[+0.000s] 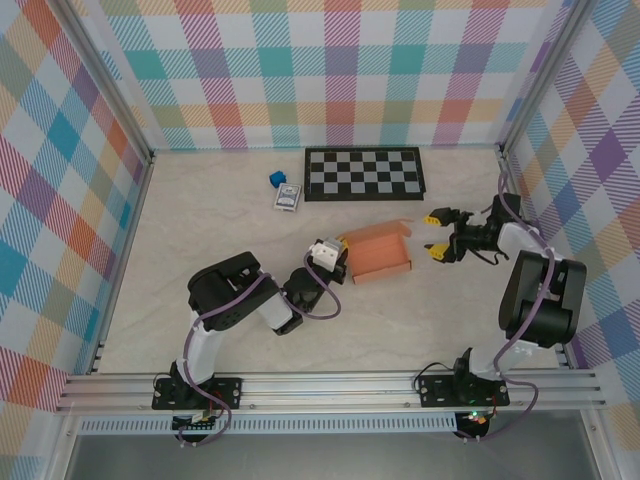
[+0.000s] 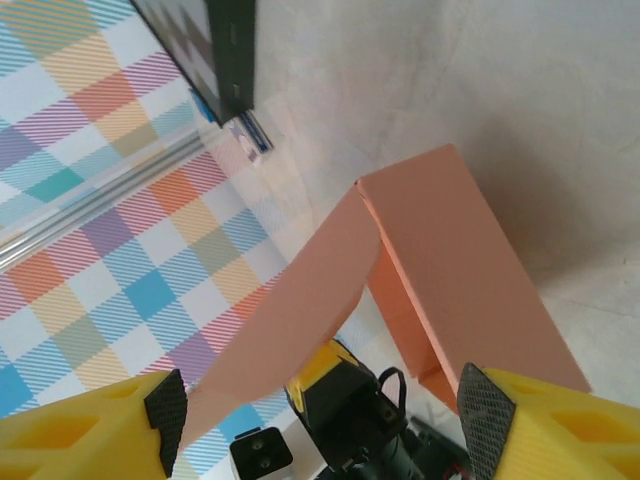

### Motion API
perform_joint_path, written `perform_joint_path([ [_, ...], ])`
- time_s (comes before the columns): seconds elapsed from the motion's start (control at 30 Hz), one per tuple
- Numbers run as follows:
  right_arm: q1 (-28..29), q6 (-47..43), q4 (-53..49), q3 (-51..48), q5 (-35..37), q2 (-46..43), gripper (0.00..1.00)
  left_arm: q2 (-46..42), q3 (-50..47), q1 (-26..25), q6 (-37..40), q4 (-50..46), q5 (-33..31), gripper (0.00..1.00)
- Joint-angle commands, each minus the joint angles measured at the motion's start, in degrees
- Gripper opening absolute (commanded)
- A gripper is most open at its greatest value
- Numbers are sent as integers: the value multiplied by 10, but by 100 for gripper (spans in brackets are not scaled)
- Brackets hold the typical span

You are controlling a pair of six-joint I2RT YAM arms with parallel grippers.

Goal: Fold the paper box

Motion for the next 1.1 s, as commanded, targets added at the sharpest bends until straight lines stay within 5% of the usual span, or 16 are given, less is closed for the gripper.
perform_joint_path([
  [0.0, 11, -47, -77, 49, 1, 21, 74, 9, -13, 2, 10, -83, 15, 7],
  [0.27, -1, -10, -48, 139, -6, 108, 71, -25, -7, 3, -3, -129, -16, 7],
  [0.5, 11, -77, -114, 218, 41, 153, 71, -51, -5, 2, -5, -155, -30, 8],
  [1.07, 75, 31, 10, 104, -1, 96, 70, -93, 50, 24, 42, -224, -17, 11],
])
